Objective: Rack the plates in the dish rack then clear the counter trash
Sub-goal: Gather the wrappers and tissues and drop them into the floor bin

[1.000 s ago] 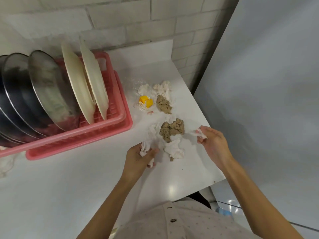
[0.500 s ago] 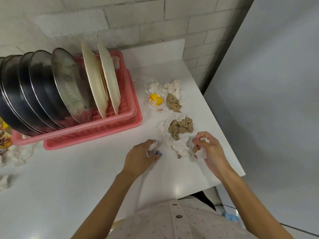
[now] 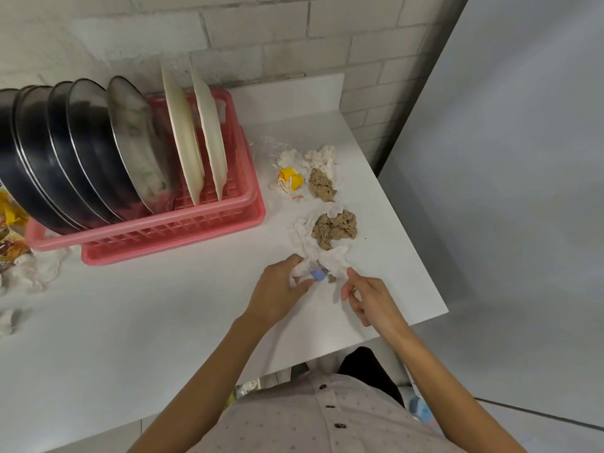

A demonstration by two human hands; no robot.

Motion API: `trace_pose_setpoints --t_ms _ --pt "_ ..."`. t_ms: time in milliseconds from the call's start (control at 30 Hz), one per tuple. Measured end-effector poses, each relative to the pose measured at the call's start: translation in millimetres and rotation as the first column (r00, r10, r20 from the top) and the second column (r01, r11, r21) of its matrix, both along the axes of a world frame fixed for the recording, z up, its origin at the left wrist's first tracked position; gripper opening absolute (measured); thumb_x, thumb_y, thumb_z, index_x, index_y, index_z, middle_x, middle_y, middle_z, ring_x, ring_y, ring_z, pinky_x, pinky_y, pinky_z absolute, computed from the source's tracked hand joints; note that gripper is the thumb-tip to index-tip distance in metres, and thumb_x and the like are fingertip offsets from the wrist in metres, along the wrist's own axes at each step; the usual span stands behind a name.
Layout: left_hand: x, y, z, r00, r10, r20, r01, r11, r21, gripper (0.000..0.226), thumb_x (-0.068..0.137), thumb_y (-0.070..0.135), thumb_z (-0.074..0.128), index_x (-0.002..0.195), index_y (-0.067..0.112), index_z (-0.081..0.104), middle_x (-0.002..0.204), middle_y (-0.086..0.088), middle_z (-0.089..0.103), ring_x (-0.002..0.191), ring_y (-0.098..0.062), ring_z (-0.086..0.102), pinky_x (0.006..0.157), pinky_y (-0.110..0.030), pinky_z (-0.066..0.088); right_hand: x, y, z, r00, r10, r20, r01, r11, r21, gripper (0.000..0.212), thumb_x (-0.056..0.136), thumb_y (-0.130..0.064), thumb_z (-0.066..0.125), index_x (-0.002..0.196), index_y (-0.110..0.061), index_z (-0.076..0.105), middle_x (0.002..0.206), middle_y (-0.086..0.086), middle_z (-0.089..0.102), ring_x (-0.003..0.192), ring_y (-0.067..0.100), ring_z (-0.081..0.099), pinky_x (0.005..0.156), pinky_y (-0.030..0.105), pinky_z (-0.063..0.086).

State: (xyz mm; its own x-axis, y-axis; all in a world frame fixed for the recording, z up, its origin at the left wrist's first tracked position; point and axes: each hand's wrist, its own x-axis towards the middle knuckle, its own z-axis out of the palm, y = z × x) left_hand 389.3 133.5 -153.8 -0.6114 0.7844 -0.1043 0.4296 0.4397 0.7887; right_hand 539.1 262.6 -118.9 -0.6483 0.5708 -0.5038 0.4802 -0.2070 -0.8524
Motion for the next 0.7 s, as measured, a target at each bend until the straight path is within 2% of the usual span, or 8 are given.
trace_pose_setpoints --t_ms 100,233,367,500,600,700 --pt "13 17 0 0.999 0.011 0.036 -0.012 1.0 0.023 0.023 0.084 0.029 0.071 0.103 0.022 0.063 0.088 0.006 0.068 0.077 -0.013 0.062 0.069 -0.028 0.049 8 -2 -8 1.0 0.003 0.027 -0.004 1.0 0.027 0.044 0.103 -0.029 0.042 0.07 -0.005 0.059 0.047 -0.001 0.035 0.039 0.009 0.027 0.037 0.02 0.02" --pt "25 25 -14 0.993 0.082 -0.084 -0.084 0.996 -0.013 0.015 0.087 0.027 0.067 0.097 0.016 0.069 0.09 -0.002 0.071 0.081 -0.02 0.064 0.068 -0.034 0.052 27 -8 -23 0.995 0.012 0.099 -0.021 0.995 0.093 0.035 0.101 -0.019 0.046 0.071 -0.008 0.062 0.045 -0.006 0.04 0.038 0.006 0.033 0.037 0.016 0.025" --pt "34 15 -18 0.978 0.128 -0.164 -0.127 0.992 0.015 0.012 0.091 0.018 0.063 0.09 0.008 0.07 0.087 -0.009 0.07 0.077 -0.024 0.063 0.066 -0.036 0.05 43 -15 -21 0.997 0.013 0.07 -0.021 0.992 0.124 0.033 0.1 -0.017 0.046 0.072 -0.008 0.061 0.04 -0.013 0.04 0.038 0.002 0.034 0.038 0.012 0.026" --pt "47 -6 -21 0.976 0.091 -0.196 -0.096 0.995 -0.014 0.015 0.094 0.015 0.059 0.087 0.003 0.065 0.084 -0.011 0.068 0.076 -0.025 0.062 0.069 -0.038 0.049 48 -26 -15 0.993 0.07 0.092 -0.093 0.956 0.277 0.03 0.099 -0.019 0.048 0.078 -0.007 0.065 0.058 -0.003 0.05 0.05 0.012 0.043 0.045 0.019 0.032" --pt "70 -26 -19 0.988 0.062 -0.144 -0.066 0.998 -0.02 0.013 0.097 0.014 0.057 0.096 0.004 0.065 0.091 -0.007 0.068 0.078 -0.018 0.059 0.067 -0.025 0.043 52 -42 -14 0.987 0.133 0.087 -0.155 0.926 0.344 0.032 0.1 -0.022 0.047 0.077 -0.007 0.064 0.066 -0.002 0.056 0.057 0.012 0.048 0.052 0.023 0.035" --pt "112 -58 -7 0.981 0.167 0.096 -0.173 0.983 0.064 0.013 0.1 0.01 0.048 0.101 0.01 0.06 0.089 0.001 0.065 0.077 -0.014 0.057 0.064 -0.015 0.04 68 -68 -19 0.985 0.15 0.08 -0.168 0.932 0.321 0.032 0.099 -0.017 0.047 0.071 -0.009 0.06 0.062 -0.003 0.053 0.054 0.01 0.046 0.05 0.021 0.032"
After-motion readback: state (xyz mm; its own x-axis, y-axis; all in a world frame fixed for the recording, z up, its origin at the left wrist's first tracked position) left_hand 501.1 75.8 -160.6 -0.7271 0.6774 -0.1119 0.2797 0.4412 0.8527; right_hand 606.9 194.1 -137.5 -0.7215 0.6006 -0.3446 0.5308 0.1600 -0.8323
